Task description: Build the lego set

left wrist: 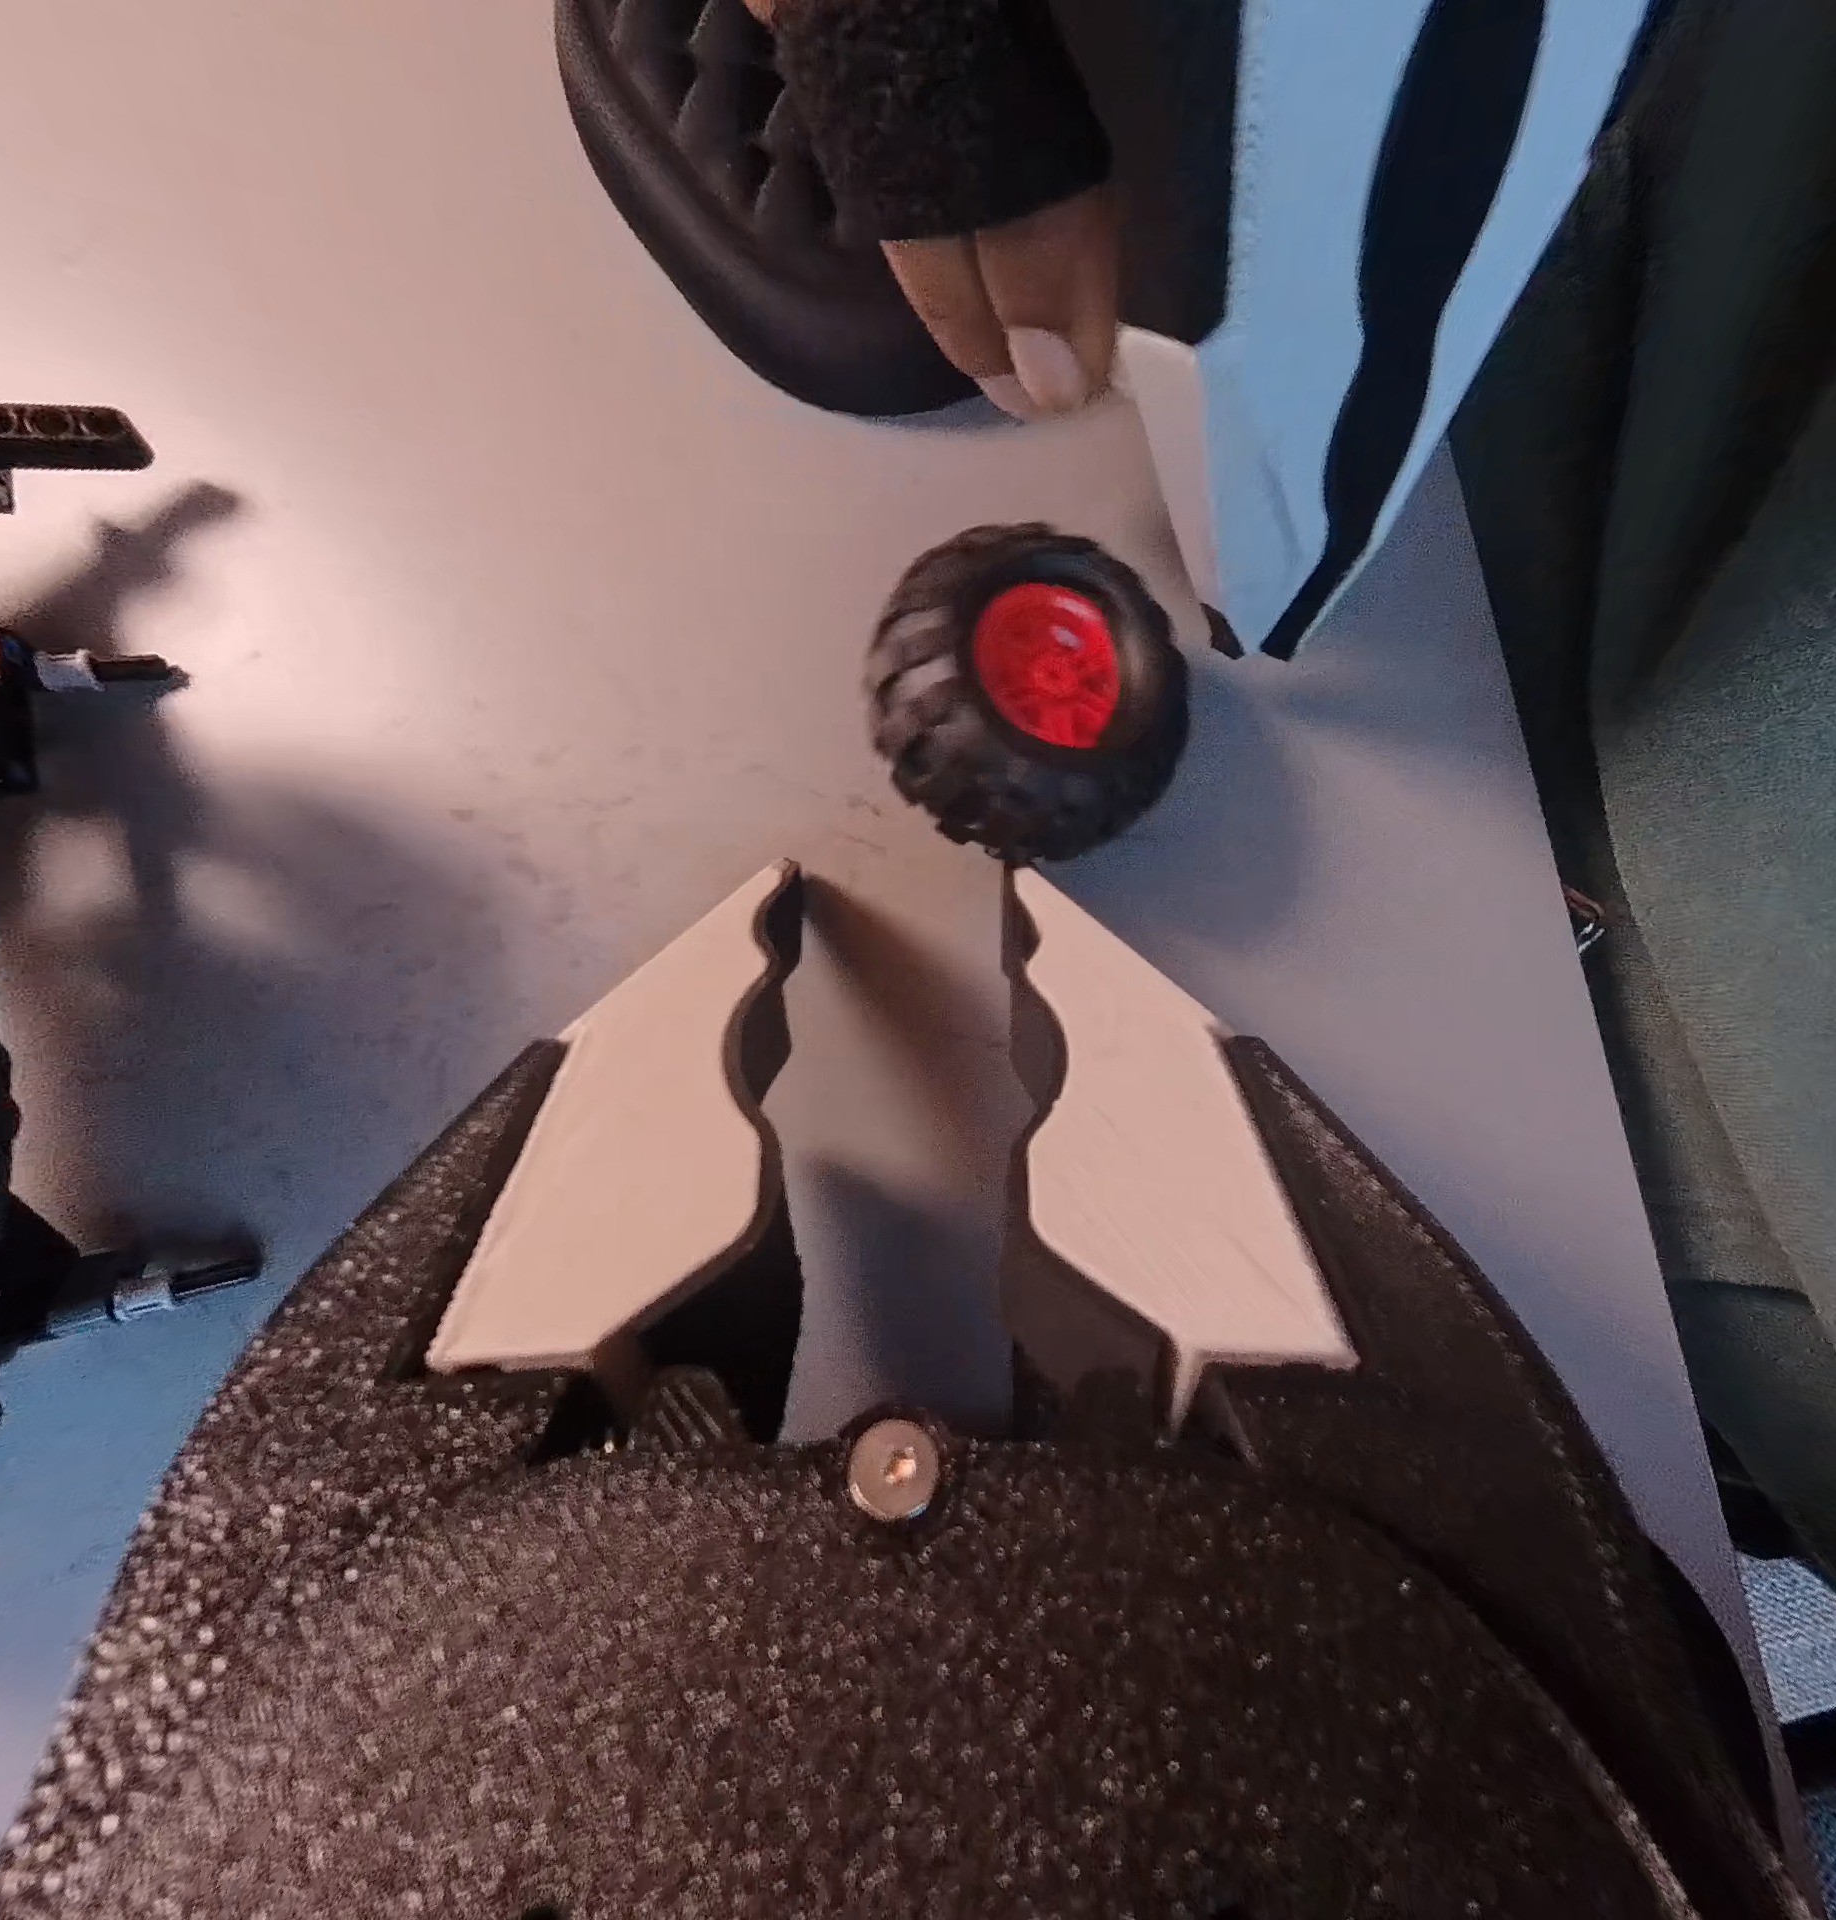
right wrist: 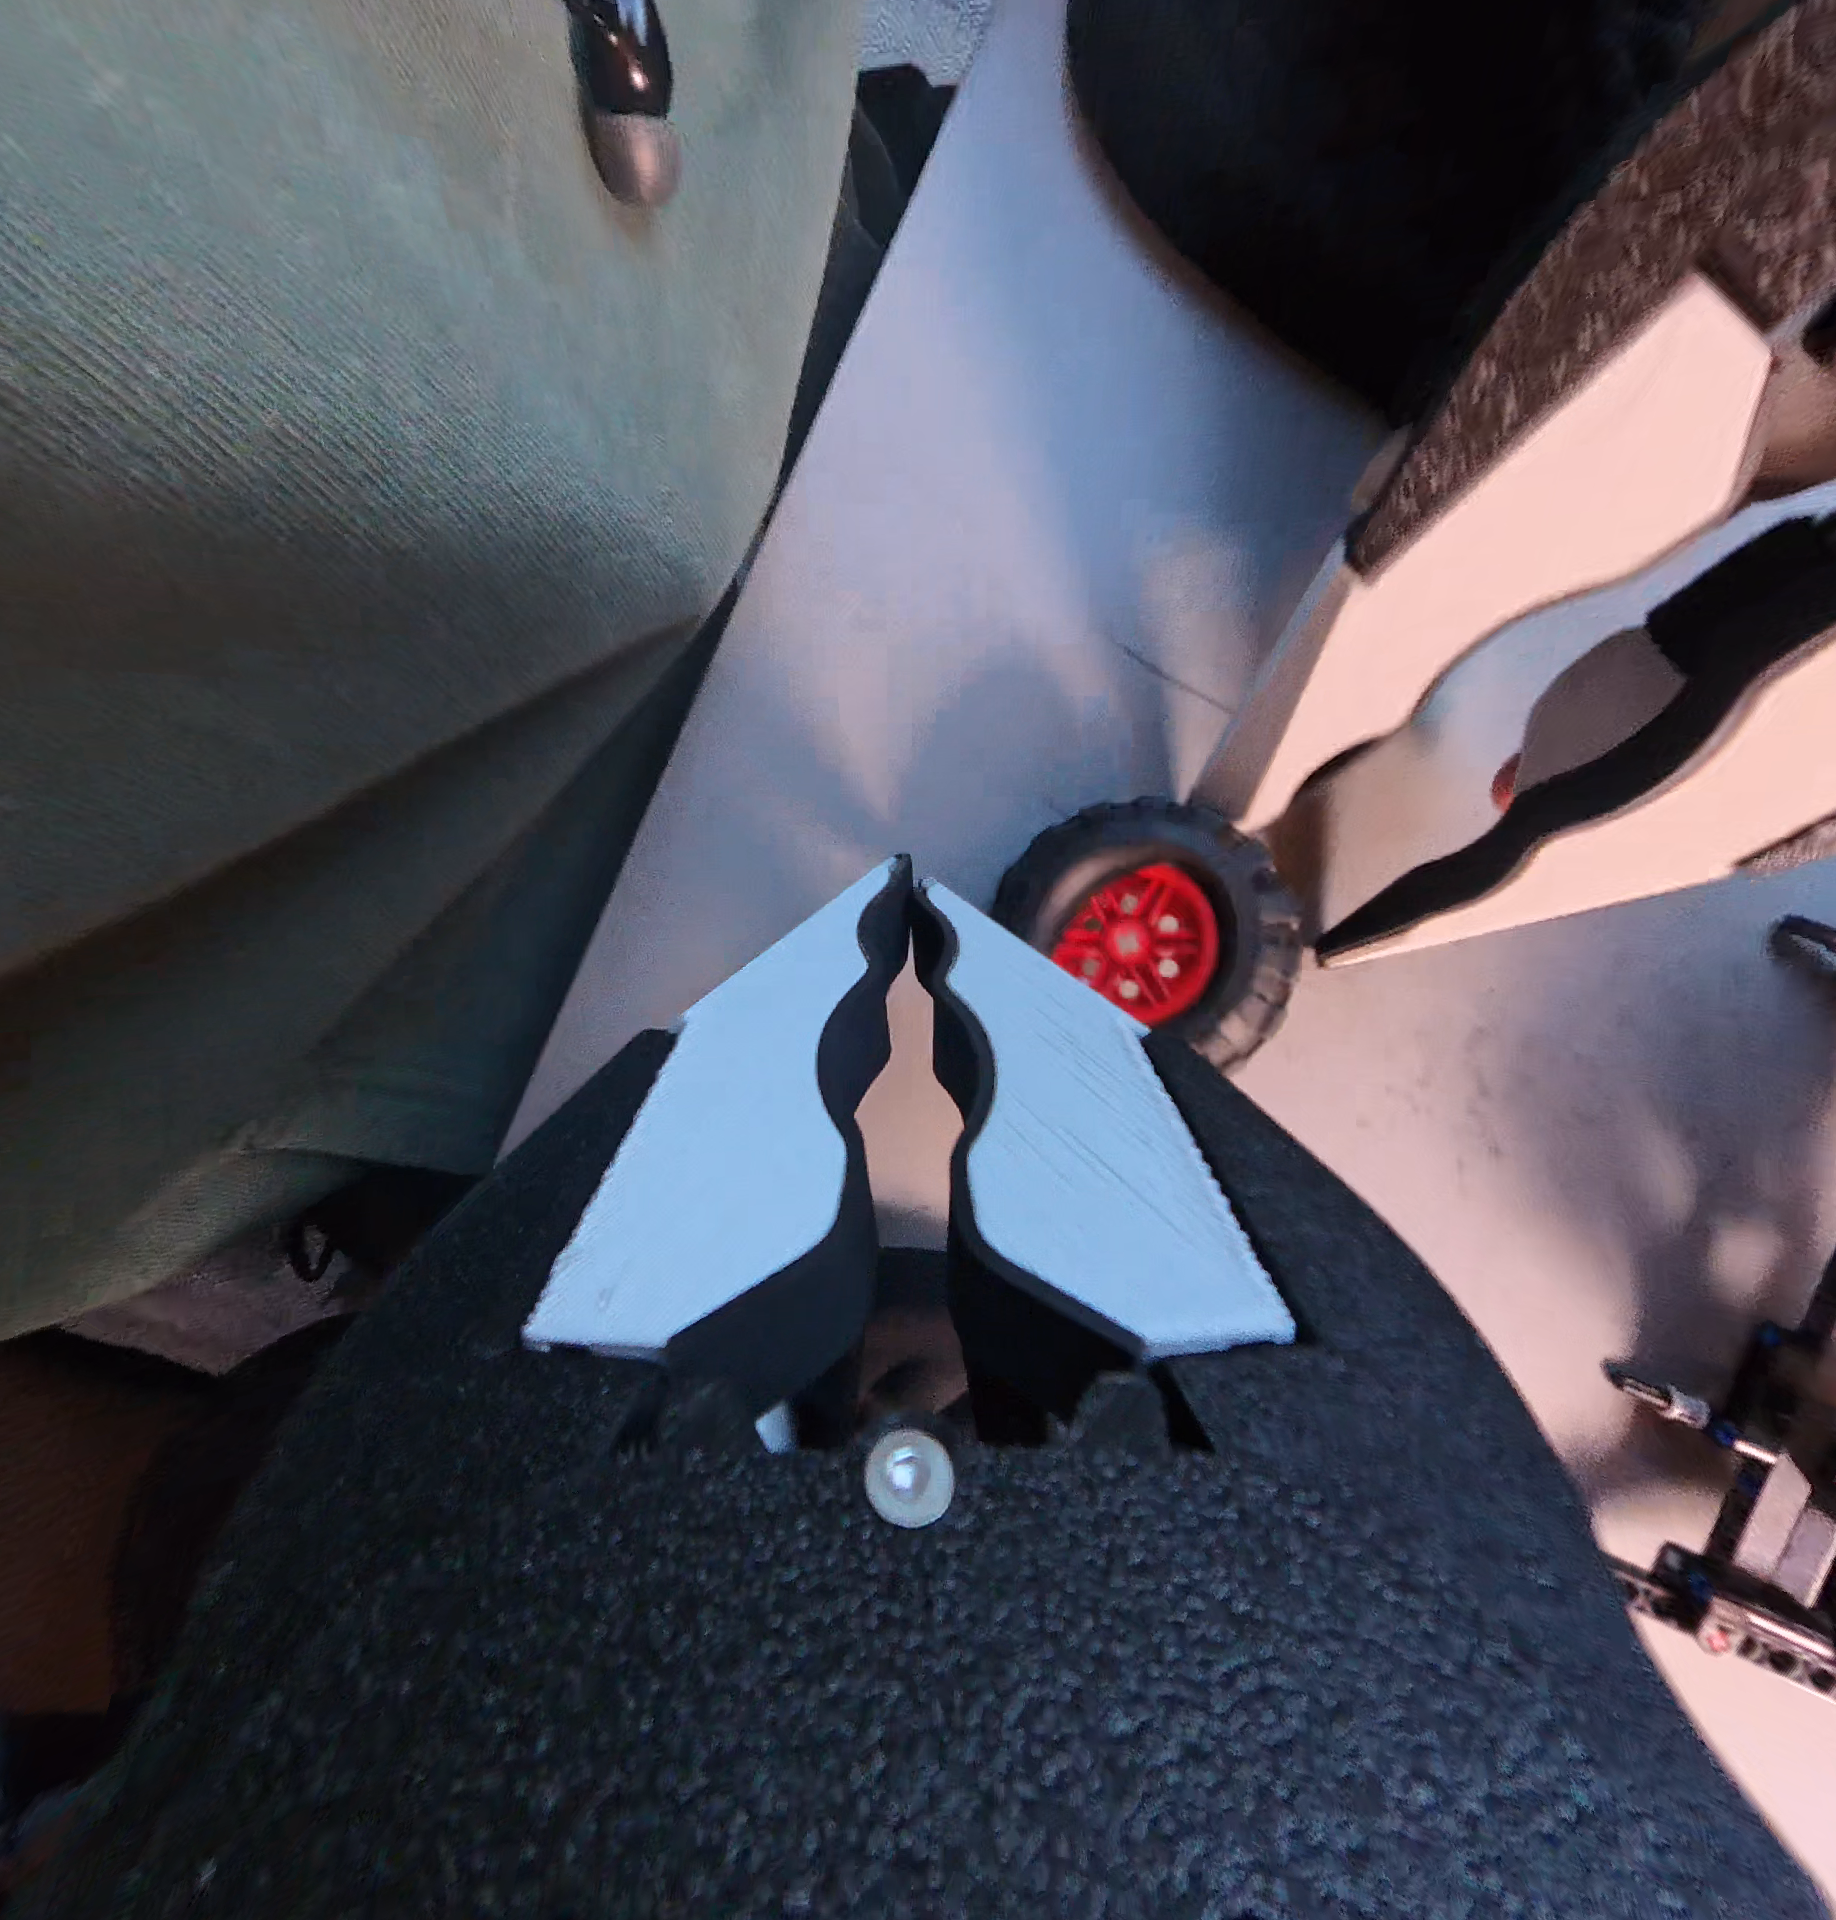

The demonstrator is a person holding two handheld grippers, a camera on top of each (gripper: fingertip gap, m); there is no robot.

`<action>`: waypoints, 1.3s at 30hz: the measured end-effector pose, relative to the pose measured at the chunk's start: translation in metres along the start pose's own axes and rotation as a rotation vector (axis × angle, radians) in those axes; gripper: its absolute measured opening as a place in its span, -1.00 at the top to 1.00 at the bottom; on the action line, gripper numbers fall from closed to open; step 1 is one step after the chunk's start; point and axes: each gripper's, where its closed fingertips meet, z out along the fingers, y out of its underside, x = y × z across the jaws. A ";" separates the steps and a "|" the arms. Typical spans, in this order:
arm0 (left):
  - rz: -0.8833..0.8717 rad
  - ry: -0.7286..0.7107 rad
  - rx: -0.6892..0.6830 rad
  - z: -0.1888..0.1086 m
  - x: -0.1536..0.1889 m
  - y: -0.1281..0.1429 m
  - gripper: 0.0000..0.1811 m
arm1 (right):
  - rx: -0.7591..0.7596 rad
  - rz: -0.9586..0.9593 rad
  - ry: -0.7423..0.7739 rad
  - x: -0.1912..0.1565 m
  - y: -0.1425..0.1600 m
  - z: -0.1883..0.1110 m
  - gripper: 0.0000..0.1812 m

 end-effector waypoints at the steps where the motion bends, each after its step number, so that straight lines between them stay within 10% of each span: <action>1: 0.008 0.008 0.007 -0.002 0.002 0.001 0.52 | 0.012 0.013 0.013 0.003 0.001 0.000 1.00; 13: 0.053 -0.010 0.127 0.005 -0.012 -0.037 0.16 | 0.024 0.067 0.197 0.043 0.021 -0.027 0.89; 16: -0.001 -0.049 0.115 0.008 -0.027 -0.040 0.44 | 0.046 0.083 0.216 0.045 0.021 -0.032 0.86; 26: 0.180 -0.021 0.120 0.006 -0.016 -0.031 0.43 | -0.010 -0.062 0.278 0.065 0.038 -0.037 0.63; 31: 0.022 0.020 0.077 0.004 -0.014 -0.023 0.18 | -0.071 -0.199 0.260 0.066 0.039 -0.026 0.70; 39: -0.022 0.041 0.058 0.010 -0.011 -0.024 0.36 | -0.123 -0.315 0.298 0.060 0.030 -0.025 0.80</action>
